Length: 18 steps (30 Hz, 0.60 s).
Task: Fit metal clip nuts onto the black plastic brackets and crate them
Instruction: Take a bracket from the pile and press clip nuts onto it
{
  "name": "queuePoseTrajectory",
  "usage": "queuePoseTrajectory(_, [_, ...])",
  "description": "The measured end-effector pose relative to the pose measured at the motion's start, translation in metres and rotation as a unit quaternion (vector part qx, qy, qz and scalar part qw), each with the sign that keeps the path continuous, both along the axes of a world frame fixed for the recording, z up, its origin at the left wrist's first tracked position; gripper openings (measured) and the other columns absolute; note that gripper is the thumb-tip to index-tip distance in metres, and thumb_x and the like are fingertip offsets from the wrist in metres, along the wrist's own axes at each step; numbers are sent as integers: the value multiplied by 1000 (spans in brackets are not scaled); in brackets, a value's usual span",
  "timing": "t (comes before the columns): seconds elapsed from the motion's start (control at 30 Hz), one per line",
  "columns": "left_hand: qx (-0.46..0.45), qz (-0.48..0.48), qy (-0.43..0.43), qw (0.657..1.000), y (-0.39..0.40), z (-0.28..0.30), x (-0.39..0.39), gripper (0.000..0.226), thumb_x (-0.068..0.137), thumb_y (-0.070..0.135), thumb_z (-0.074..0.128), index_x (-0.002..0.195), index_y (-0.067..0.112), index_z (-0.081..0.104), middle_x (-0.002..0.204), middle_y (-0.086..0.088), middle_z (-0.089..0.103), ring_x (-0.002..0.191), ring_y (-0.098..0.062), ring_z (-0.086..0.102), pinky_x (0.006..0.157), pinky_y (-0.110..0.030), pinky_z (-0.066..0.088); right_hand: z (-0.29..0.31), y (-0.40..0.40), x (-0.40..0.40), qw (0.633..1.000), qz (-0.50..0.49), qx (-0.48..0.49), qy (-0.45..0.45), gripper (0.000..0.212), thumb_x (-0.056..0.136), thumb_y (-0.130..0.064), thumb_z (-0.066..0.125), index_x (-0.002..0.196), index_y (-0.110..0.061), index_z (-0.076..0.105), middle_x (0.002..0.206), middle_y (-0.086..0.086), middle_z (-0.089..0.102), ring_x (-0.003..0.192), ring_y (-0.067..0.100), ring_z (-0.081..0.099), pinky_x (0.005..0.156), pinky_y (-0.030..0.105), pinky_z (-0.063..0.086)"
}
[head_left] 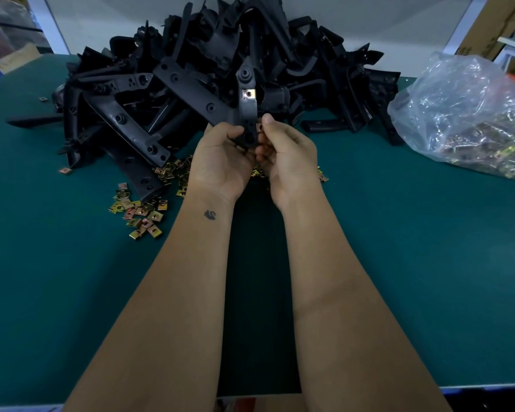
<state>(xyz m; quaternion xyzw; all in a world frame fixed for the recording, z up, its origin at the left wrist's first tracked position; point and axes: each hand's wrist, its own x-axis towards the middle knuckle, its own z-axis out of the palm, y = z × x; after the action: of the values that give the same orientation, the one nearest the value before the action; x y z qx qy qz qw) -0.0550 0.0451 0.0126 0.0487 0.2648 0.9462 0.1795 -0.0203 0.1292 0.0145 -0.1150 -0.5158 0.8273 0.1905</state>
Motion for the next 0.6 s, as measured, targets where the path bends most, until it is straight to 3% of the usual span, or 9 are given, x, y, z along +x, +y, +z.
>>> queuePoseTrajectory(0.07, [-16,5,10,1000,1,0,0,45,88,-5,39,131,7,43,108,-17,52,73,-22,57,61,-29,48,0,0,0,1000,-8,-1,0,20,92,-15,67,72,-14,66,63,-4,61,53,7,52,53,20,45])
queuePoseTrajectory(0.17, [-31,6,17,999,2,-2,0,43,89,-5,38,130,8,43,100,-16,57,72,-22,57,62,-30,47,1,0,1,1000,-17,-6,-4,21,92,-17,67,71,-16,67,63,-5,62,53,6,51,54,21,44])
queuePoseTrajectory(0.33, [-29,-3,28,999,3,-4,0,35,90,-7,39,121,9,43,94,-13,61,73,-23,59,60,-31,50,1,-1,1,1000,-18,3,-21,20,92,-23,68,73,-18,67,71,-5,63,66,12,50,68,29,45])
queuePoseTrajectory(0.53, [-33,-21,59,997,-4,-7,-2,36,89,-10,41,117,13,45,93,-9,67,75,-22,64,61,-29,51,1,-7,2,997,-40,59,-22,24,95,-24,64,74,-15,65,60,-10,55,59,6,46,60,23,43])
queuePoseTrajectory(0.6, [-46,-25,64,997,-5,-8,-3,33,90,-11,42,113,12,47,91,-7,70,77,-20,66,62,-29,53,-1,-9,1,994,-53,98,-22,26,99,-25,59,75,-16,63,65,-8,57,62,6,47,61,23,43])
